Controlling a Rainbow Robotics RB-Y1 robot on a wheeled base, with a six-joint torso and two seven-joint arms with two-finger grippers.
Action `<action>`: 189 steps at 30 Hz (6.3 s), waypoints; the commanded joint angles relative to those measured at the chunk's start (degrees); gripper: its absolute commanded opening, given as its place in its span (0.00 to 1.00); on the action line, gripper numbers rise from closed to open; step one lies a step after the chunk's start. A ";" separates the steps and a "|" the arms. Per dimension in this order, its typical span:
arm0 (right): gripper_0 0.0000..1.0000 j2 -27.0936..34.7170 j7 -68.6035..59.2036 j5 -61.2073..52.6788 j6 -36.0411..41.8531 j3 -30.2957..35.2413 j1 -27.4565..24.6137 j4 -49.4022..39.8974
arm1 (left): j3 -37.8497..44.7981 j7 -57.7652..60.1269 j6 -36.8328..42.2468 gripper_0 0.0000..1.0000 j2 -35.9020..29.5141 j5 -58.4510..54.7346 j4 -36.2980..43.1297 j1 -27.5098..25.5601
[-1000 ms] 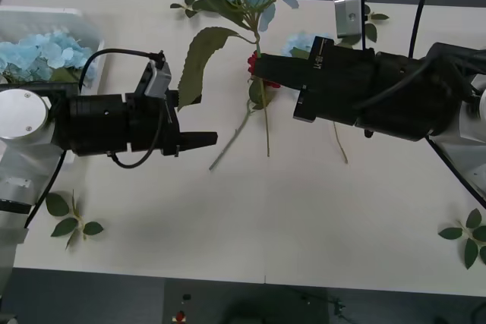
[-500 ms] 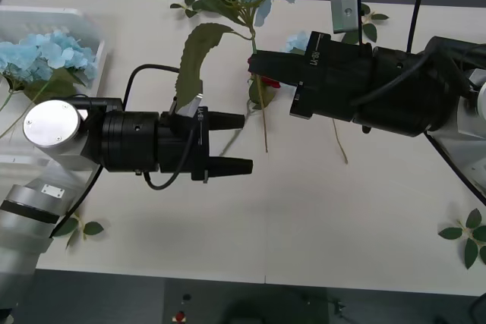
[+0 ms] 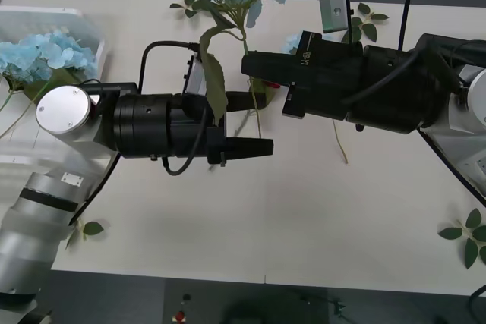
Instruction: Put the red flowers into the right box and the blue flowers into the left box
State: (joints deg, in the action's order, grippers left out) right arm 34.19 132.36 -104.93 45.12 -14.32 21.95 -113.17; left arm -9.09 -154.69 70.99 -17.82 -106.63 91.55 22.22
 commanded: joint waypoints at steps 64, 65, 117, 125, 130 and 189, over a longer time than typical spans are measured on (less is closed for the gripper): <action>1.00 18.90 -35.86 4.47 -2.23 -31.12 29.03 41.19 | 40.03 46.14 13.91 0.00 -23.76 38.69 0.74 2.91; 1.00 18.02 -37.35 4.82 -2.66 -32.70 30.52 43.74 | 40.03 46.32 13.91 0.00 -24.55 40.80 0.74 2.83; 0.00 15.65 -5.45 -4.76 9.29 3.33 4.68 21.15 | 13.58 58.36 8.64 0.95 -16.02 60.49 3.02 14.69; 0.00 12.31 12.30 -14.69 9.55 7.73 -5.07 7.09 | 13.58 47.81 -0.94 0.95 -10.75 50.73 2.94 10.65; 0.00 7.30 19.16 -14.69 9.55 8.52 -6.74 3.31 | 20.52 32.34 3.45 0.95 -10.57 33.06 2.94 4.85; 0.00 0.62 22.64 -13.81 5.16 6.06 -3.05 3.22 | 3.12 -0.31 -0.33 1.00 14.48 12.94 -8.58 -0.60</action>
State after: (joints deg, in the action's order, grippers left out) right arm 34.98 155.05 -118.93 50.21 -8.98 17.44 -108.18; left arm -5.32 -154.32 71.04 -3.93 -93.10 82.05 19.63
